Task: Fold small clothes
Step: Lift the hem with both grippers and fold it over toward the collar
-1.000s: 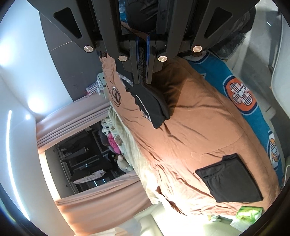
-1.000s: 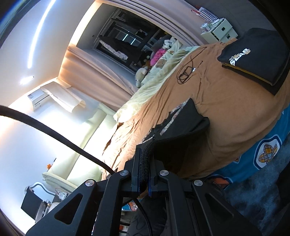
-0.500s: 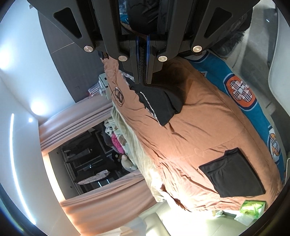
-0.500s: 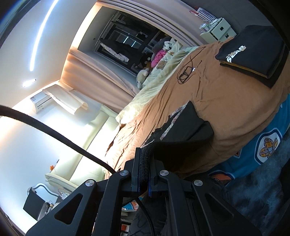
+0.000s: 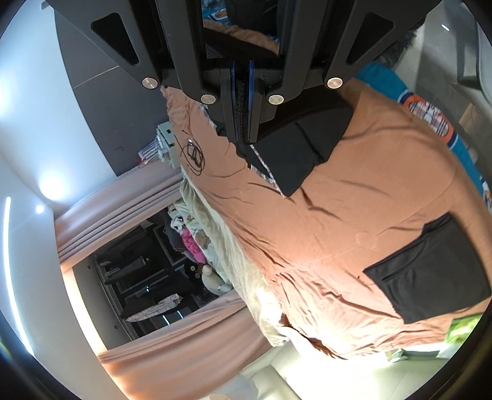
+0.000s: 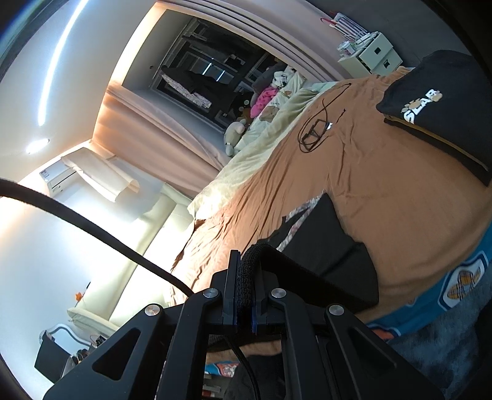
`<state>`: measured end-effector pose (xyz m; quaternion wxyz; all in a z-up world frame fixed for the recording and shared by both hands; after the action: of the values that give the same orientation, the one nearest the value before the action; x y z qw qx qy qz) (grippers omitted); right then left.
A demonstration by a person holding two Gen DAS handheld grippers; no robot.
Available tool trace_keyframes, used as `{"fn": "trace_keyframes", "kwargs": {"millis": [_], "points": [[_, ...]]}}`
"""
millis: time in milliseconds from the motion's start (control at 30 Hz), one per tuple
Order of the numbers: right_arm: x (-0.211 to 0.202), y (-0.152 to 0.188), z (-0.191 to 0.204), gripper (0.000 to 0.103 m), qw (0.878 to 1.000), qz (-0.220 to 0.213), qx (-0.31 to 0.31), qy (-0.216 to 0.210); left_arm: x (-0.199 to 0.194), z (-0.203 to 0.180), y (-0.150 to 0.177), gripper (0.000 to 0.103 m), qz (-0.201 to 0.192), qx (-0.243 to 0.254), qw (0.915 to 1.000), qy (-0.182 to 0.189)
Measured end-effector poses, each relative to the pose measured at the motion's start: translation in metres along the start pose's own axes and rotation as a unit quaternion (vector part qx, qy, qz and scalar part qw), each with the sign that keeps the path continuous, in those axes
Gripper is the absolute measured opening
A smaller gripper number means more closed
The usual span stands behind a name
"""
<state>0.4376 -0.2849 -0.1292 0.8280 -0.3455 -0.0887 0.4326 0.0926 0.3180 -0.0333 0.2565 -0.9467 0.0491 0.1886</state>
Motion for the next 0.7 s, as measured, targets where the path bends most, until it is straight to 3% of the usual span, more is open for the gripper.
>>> {"fn": "trace_keyframes", "kwargs": {"millis": [700], "points": [[0.102, -0.055, -0.008, 0.002, 0.997, 0.032, 0.039, 0.058, 0.149, 0.006, -0.070, 0.005, 0.047, -0.016, 0.9967, -0.064]]}}
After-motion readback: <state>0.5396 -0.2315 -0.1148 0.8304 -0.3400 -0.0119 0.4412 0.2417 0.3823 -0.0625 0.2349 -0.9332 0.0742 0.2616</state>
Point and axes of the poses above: each gripper's, at about its wrist camera, not at the fingertips, and x roughly the way its jaws point, z to its left, y to its underside, the point moved 4 cm from there along x, roughly the way its jaws point
